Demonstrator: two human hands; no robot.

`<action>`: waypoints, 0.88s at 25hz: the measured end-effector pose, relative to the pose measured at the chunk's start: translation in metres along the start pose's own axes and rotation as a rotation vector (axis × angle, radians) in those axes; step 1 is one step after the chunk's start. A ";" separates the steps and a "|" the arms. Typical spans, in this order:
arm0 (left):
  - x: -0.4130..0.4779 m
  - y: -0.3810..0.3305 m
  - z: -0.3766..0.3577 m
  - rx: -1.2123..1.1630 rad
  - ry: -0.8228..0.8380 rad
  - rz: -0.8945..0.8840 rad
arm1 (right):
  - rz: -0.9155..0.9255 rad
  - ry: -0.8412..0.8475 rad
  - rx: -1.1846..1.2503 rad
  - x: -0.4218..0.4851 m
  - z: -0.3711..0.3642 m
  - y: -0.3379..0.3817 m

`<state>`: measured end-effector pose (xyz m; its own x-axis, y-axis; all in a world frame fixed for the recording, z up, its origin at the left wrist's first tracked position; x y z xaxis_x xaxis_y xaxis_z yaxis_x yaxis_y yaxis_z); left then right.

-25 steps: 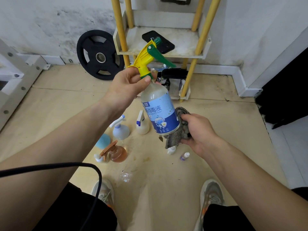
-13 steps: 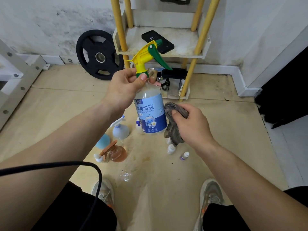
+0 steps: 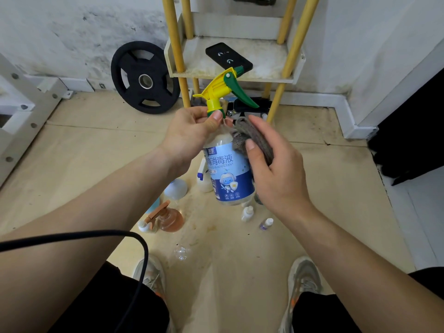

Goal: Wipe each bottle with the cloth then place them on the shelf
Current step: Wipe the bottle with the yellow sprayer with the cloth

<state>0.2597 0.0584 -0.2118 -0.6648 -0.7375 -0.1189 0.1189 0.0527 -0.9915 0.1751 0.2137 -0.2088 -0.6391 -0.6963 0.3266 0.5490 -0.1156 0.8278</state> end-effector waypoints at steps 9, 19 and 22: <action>0.008 0.002 0.022 0.017 -0.227 0.110 | 0.288 0.099 -0.171 -0.040 -0.019 -0.016; -0.013 0.008 -0.010 0.019 -0.113 0.106 | -0.159 -0.003 0.009 -0.016 -0.004 -0.023; -0.005 0.008 0.005 0.013 -0.223 0.138 | -0.145 0.040 0.023 -0.029 -0.007 -0.027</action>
<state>0.2674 0.0593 -0.2192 -0.4625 -0.8543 -0.2372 0.2074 0.1559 -0.9658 0.1824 0.2321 -0.2441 -0.6888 -0.7009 0.1850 0.4400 -0.2014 0.8751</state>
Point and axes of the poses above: each hand's wrist, its own x-axis towards the middle knuckle, its own z-axis out of the back of the hand, y = z × x, the point moved 4 cm from there along x, towards the middle knuckle, and after that the axes turned 1 degree about -y, right-handed, at the moved point
